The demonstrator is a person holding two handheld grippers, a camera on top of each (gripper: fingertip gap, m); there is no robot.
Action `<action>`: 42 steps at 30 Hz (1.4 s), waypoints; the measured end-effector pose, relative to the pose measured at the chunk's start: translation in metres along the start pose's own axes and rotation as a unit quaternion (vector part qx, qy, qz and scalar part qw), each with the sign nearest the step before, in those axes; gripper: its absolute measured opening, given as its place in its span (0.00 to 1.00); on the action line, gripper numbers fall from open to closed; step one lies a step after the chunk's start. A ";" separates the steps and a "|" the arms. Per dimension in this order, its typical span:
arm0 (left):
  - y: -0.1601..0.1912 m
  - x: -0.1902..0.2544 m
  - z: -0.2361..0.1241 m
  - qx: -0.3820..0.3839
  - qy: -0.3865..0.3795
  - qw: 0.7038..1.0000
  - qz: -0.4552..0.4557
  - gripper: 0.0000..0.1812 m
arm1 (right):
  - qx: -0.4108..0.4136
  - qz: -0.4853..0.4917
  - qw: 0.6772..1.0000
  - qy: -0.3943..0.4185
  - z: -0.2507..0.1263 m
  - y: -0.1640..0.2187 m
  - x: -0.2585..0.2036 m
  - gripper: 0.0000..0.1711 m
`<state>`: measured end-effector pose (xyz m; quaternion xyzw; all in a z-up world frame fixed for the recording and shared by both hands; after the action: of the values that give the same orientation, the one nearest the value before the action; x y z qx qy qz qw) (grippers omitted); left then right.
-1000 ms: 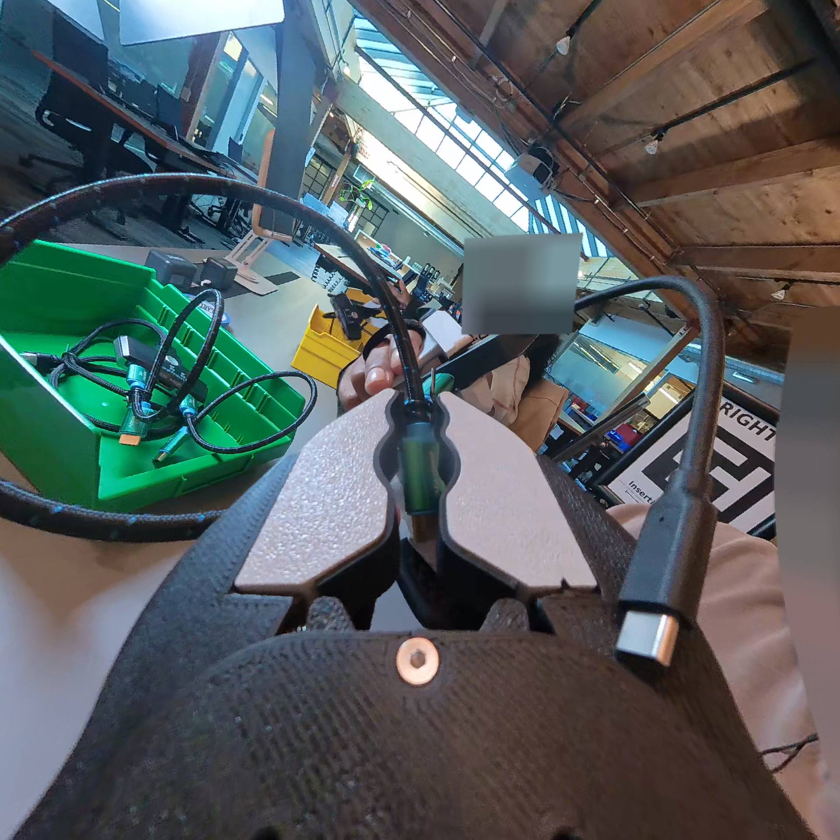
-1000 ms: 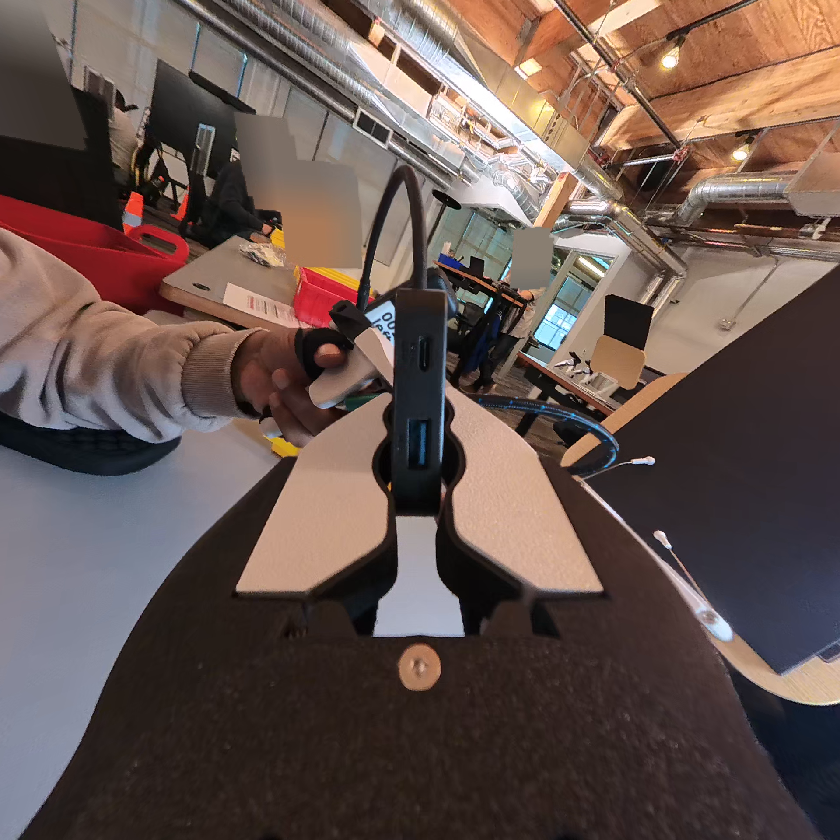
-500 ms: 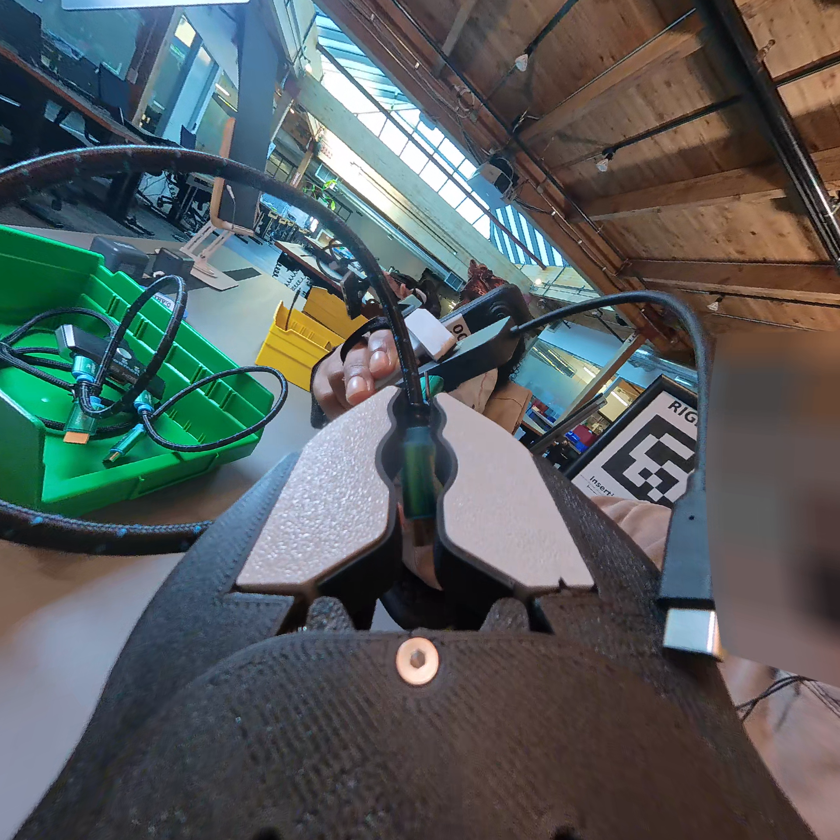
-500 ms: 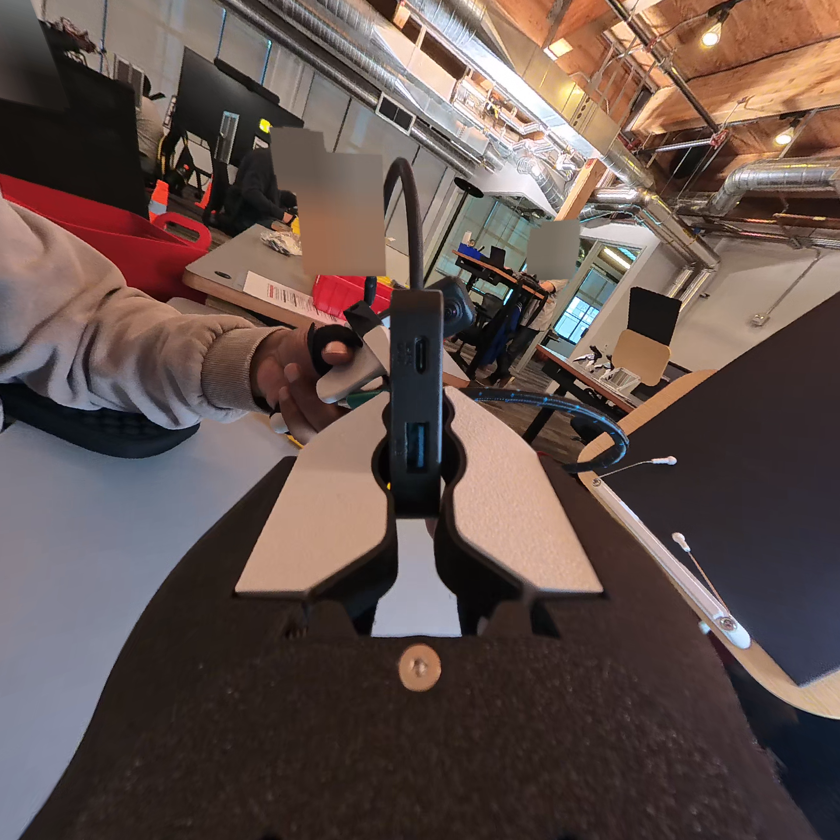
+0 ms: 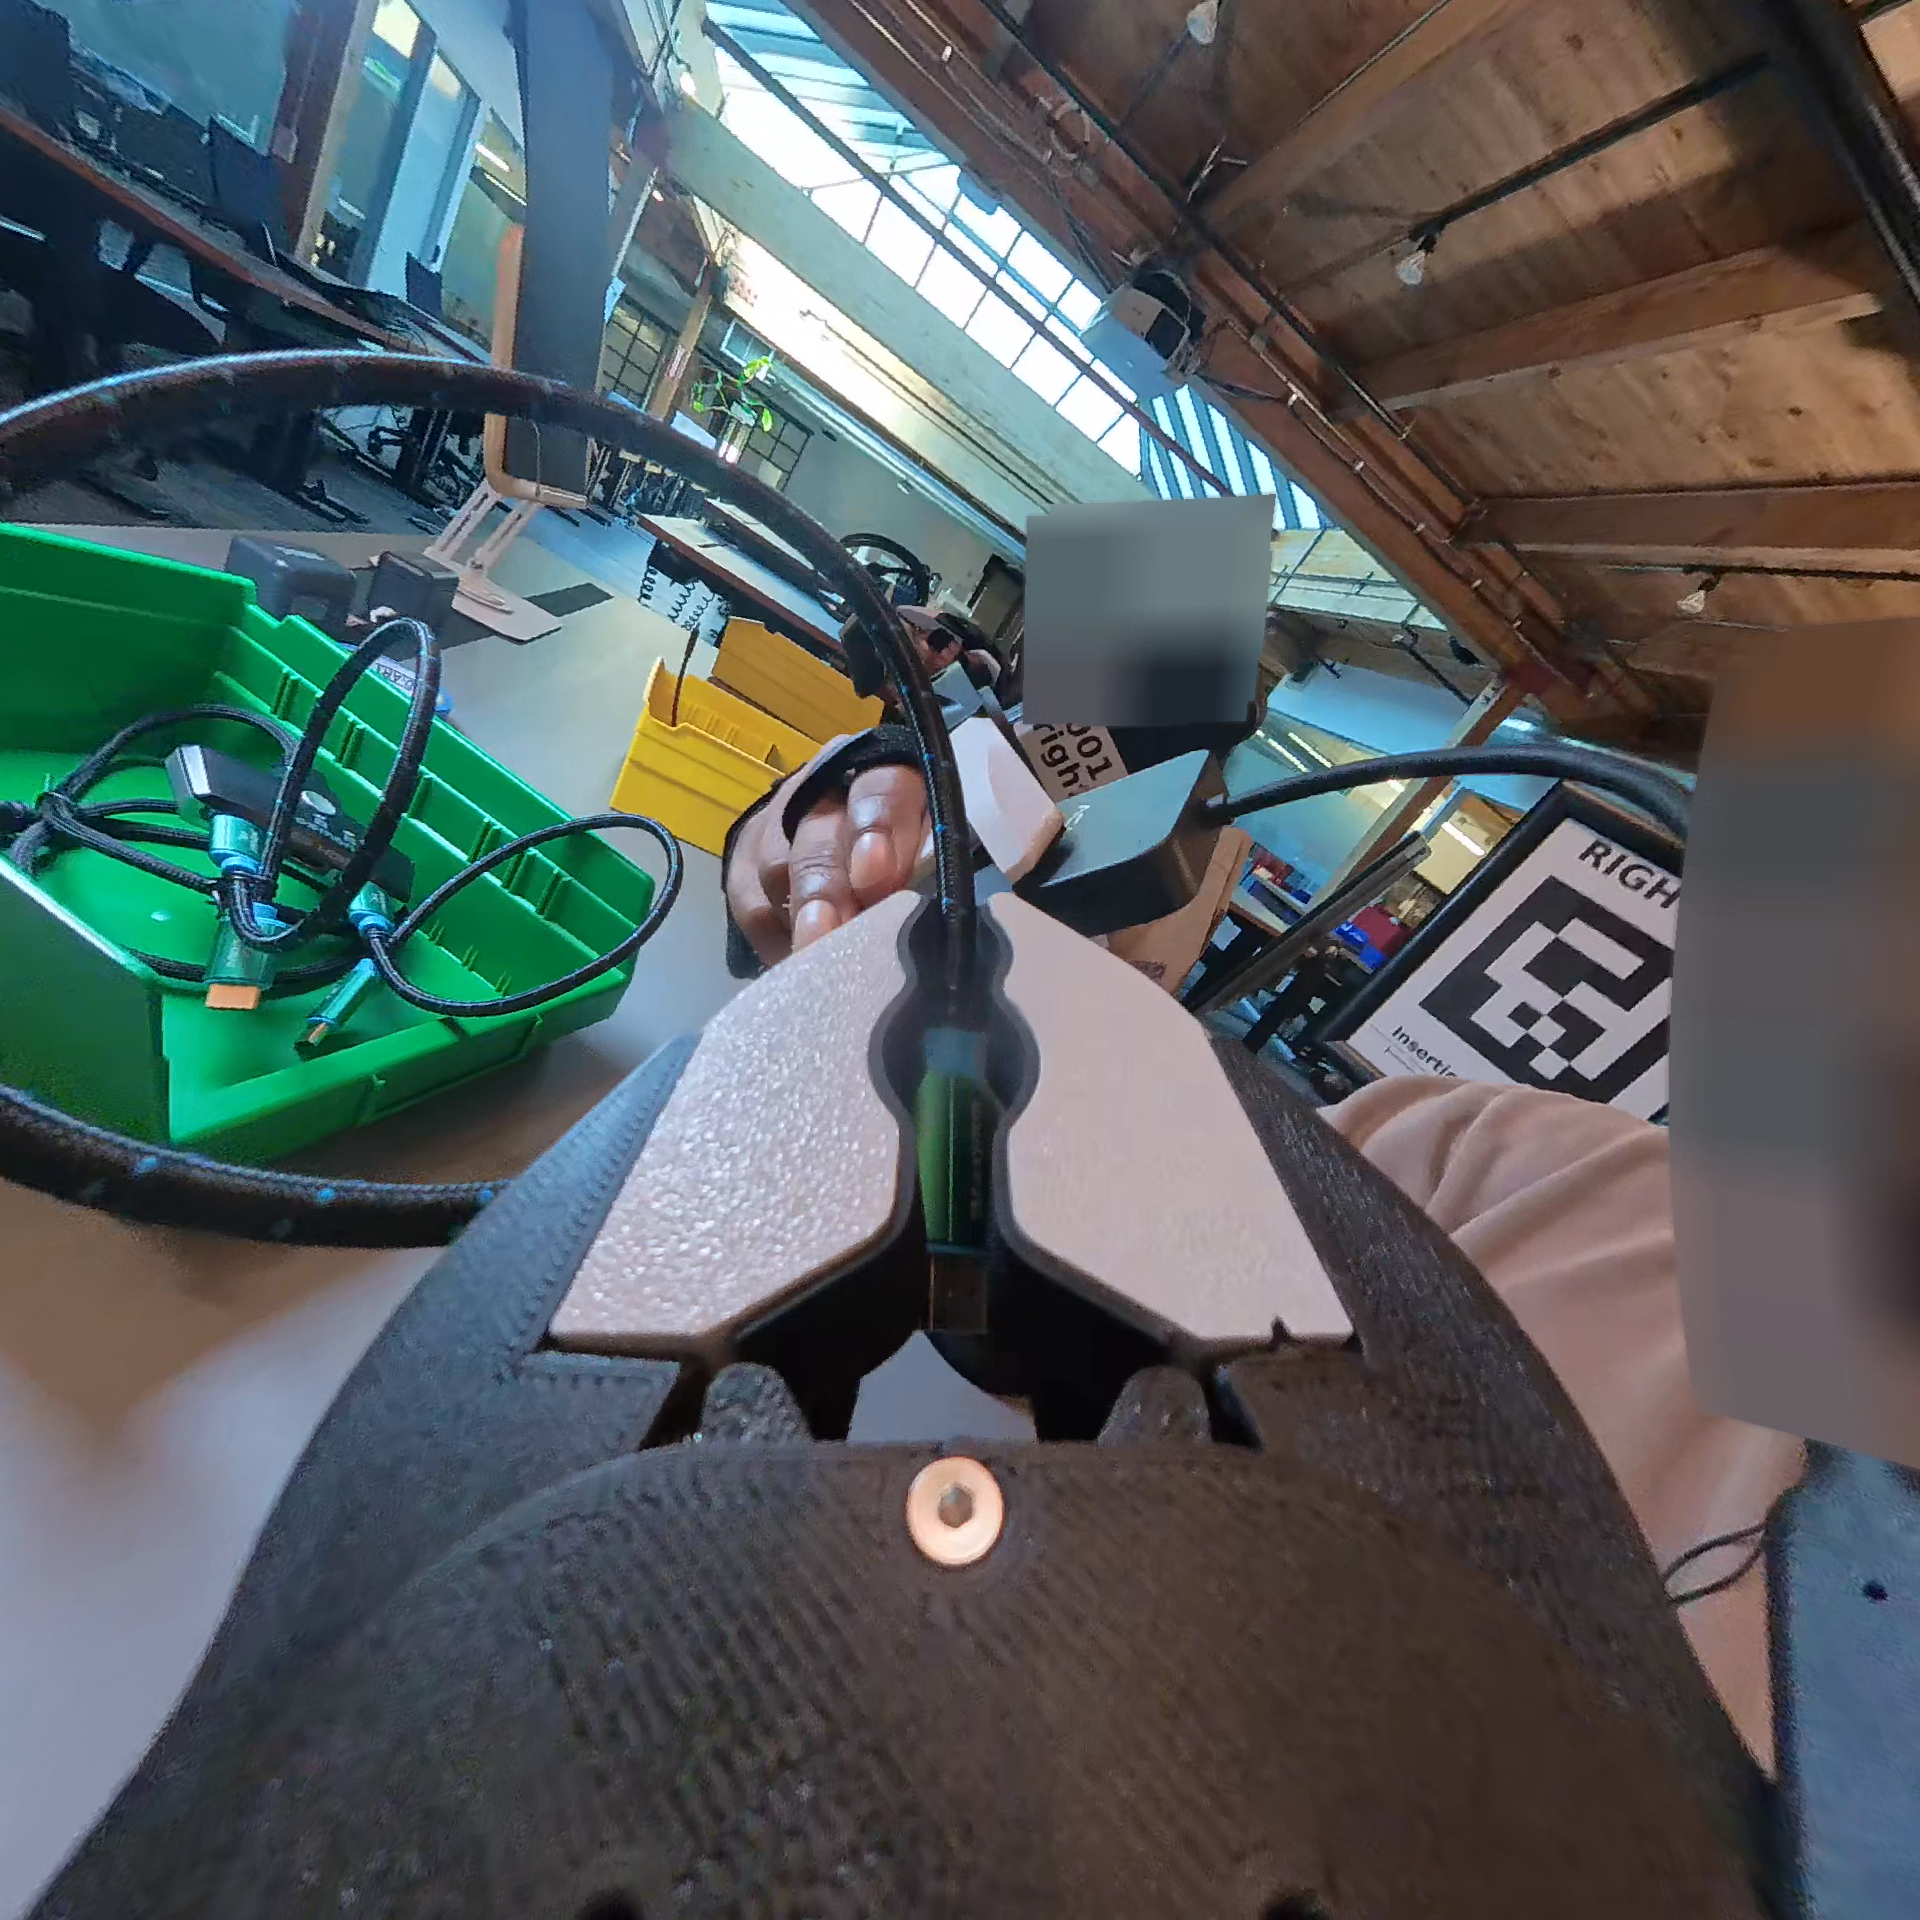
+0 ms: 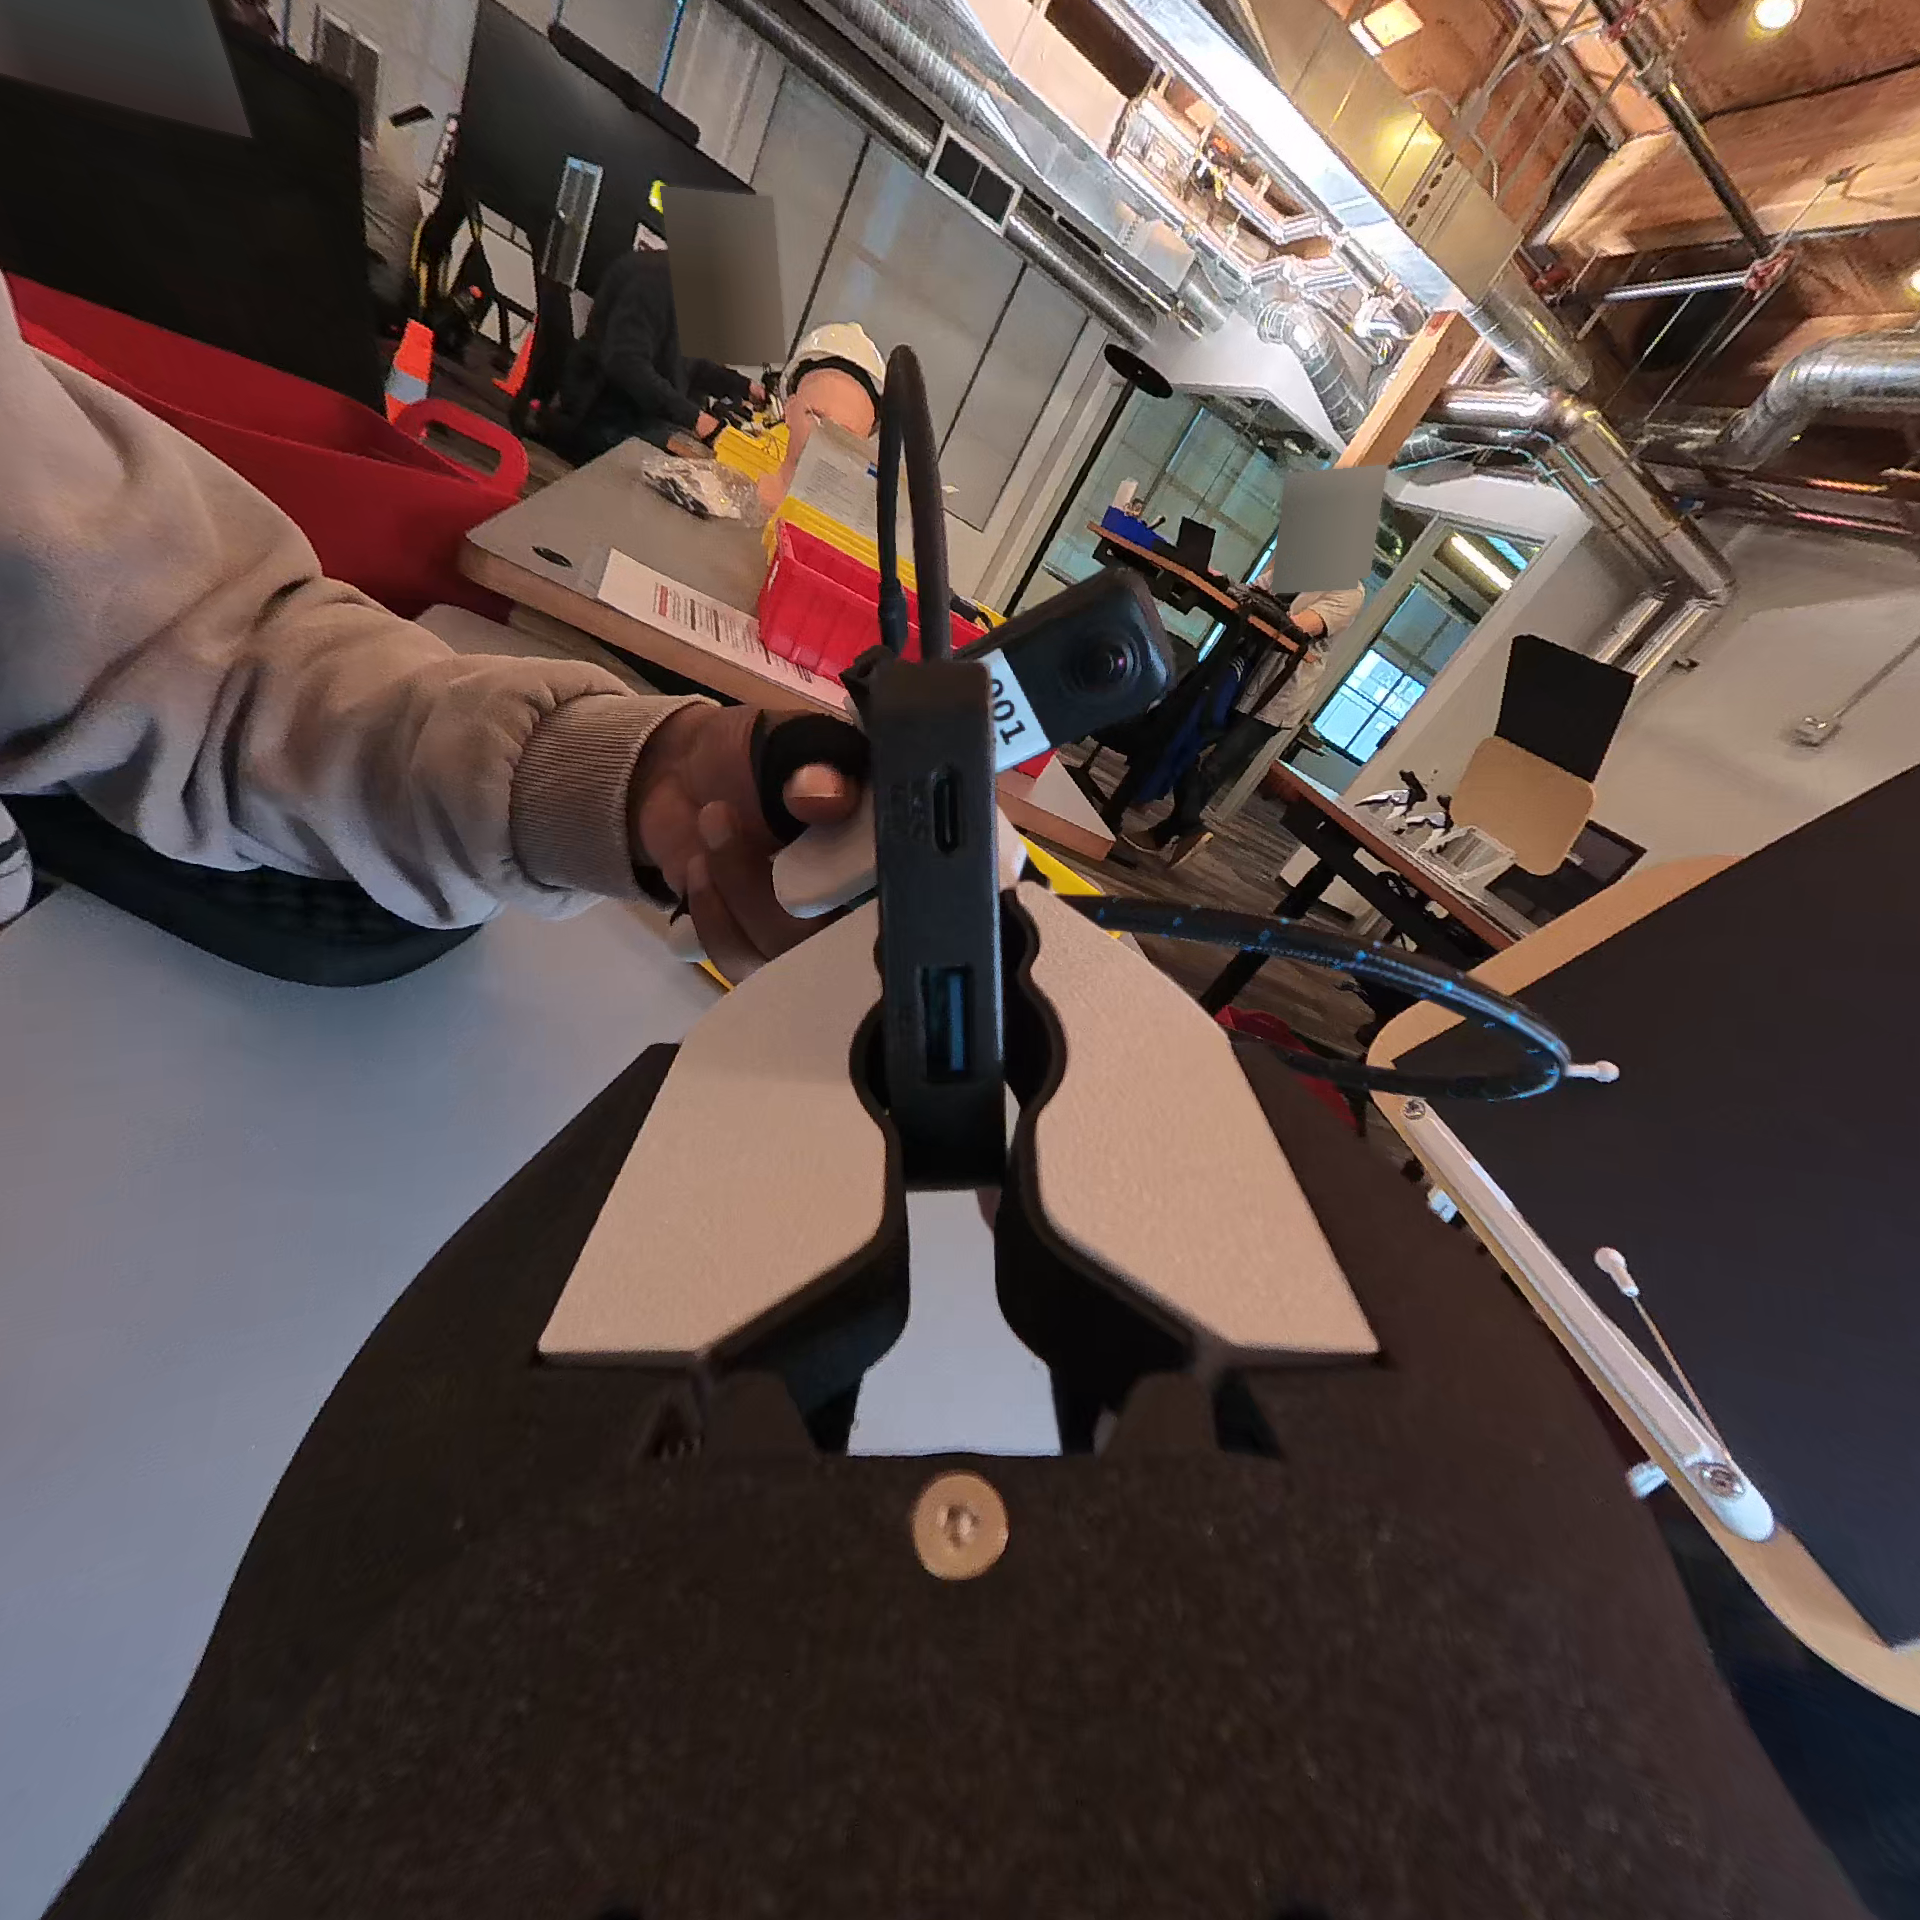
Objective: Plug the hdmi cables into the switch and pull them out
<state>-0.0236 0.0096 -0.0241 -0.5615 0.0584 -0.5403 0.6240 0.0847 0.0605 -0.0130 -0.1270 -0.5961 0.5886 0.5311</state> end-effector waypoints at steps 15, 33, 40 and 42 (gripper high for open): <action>-0.024 -0.011 -0.022 0.003 -0.100 0.989 0.107 0.04 | -0.203 -0.177 0.962 0.042 0.001 0.009 0.002 0.08; -0.039 -0.021 -0.038 -0.019 -0.209 0.952 0.223 0.04 | -0.265 -0.249 0.928 0.078 0.010 0.031 0.005 0.10; -0.039 -0.021 -0.034 -0.027 -0.219 0.930 0.296 0.13 | -0.316 -0.226 0.916 0.102 -0.015 0.028 0.024 0.09; -0.054 -0.017 -0.043 -0.006 -0.234 0.910 0.341 0.18 | -0.330 -0.232 0.902 0.154 -0.037 0.015 0.042 0.09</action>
<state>-0.0924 0.0061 -0.0077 -0.6216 0.1013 -0.1473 0.7626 0.0894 0.1178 -0.0147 -0.2419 -0.6799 0.1909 0.6654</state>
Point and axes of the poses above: each gripper's, where its closed fingertips meet, z out along the fingers, y out of its underside, x = y × z across the jaws, the point moved 6 cm from there along -z, back along the fingers, and after that the axes turned 14 degrees about x, right-handed, at the moved point
